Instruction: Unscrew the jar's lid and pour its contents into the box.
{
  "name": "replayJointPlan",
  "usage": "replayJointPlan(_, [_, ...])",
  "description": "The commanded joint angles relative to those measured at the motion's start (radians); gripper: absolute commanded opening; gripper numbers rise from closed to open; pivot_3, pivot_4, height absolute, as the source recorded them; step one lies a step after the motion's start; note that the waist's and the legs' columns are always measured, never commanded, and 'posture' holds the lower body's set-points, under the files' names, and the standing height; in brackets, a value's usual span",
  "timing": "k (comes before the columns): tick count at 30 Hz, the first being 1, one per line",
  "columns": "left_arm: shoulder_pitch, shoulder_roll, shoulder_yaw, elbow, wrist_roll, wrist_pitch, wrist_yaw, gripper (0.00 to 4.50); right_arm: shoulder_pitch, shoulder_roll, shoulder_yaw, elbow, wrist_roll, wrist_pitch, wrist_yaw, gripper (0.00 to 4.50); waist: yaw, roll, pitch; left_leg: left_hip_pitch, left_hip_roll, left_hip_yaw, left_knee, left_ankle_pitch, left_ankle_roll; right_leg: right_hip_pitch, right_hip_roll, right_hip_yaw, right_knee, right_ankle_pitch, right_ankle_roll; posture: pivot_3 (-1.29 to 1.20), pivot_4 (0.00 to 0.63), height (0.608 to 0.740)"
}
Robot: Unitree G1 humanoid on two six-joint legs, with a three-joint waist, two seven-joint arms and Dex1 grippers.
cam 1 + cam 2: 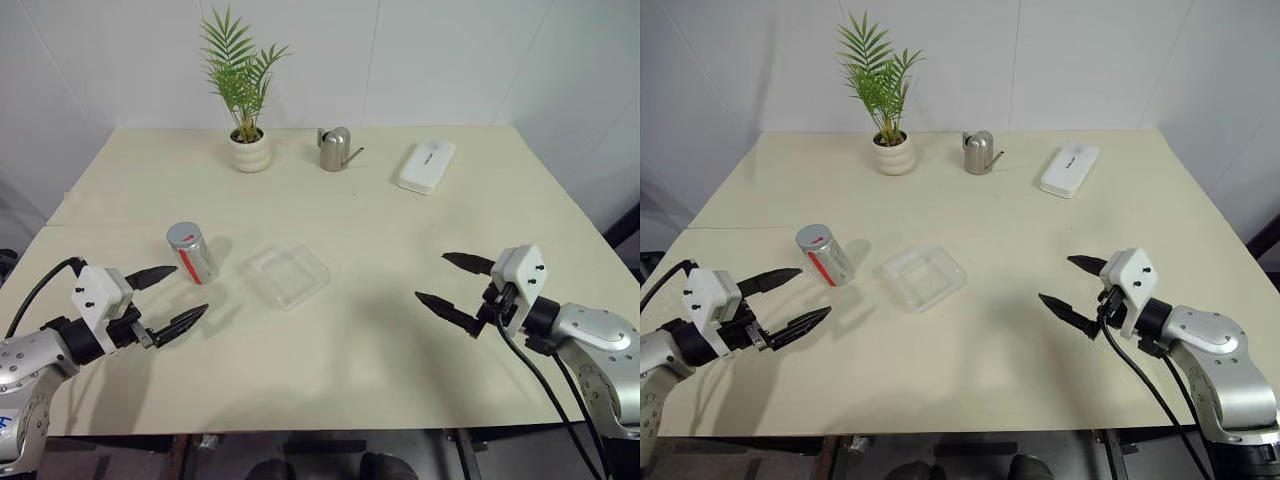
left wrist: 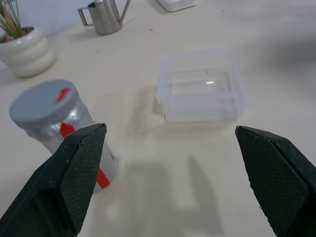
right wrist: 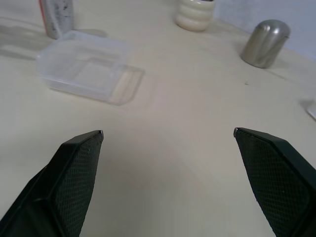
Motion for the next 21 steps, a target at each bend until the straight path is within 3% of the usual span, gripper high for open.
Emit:
replayJointPlan(1, [0.035, -0.011, 0.046, -0.062, -0.010, -0.001, 0.026, 4.45, -0.041, -0.003, 0.006, 0.008, 0.021, -0.028, 0.033, 4.46, 0.000, 0.000, 0.000, 0.000, 0.000, 0.000, 0.000, 0.000, 0.000, 0.000, 0.000, 0.000, 0.000, 0.000, 0.000, 0.00, 0.150, 0.740])
replayJointPlan(7, [0.137, -0.143, 0.103, -0.144, 0.057, -0.011, 0.216, 4.45, -0.171, 0.057, 0.082, 0.075, 0.027, -0.042, 0.061, 4.46, -0.002, -0.001, 0.000, 0.001, 0.001, 0.000, 0.000, 0.000, 0.000, 0.000, 0.000, 0.000, 0.000, 0.000, 0.000, 0.00, 0.150, 0.740])
replayJointPlan(11, [0.166, -0.258, 0.067, -0.200, 0.125, -0.017, 0.364, 4.45, -0.280, 0.122, 0.158, 0.088, 0.054, -0.040, 0.112, 4.46, 0.000, -0.001, 0.000, 0.001, 0.001, 0.000, 0.002, -0.001, 0.000, 0.000, 0.000, 0.001, 0.001, 0.000, 0.000, 0.00, 0.150, 0.740])
replayJointPlan(18, [-0.002, -0.461, -0.080, -0.099, 0.354, -0.054, 0.683, 4.45, -0.422, 0.251, 0.235, 0.159, 0.080, -0.035, 0.148, 4.46, 0.014, -0.003, -0.001, 0.000, 0.000, -0.001, 0.006, -0.001, 0.000, 0.001, 0.000, 0.000, 0.004, 0.000, 0.000, 0.00, 0.150, 0.740])
replayJointPlan(21, [-0.049, -0.490, -0.100, -0.055, 0.395, -0.083, 0.727, 4.45, -0.446, 0.277, 0.259, 0.152, 0.059, -0.020, 0.129, 4.46, 0.013, -0.007, -0.003, -0.001, 0.001, -0.001, 0.007, -0.002, 0.001, 0.001, 0.000, 0.000, 0.005, 0.001, 0.000, 0.00, 0.150, 0.740])
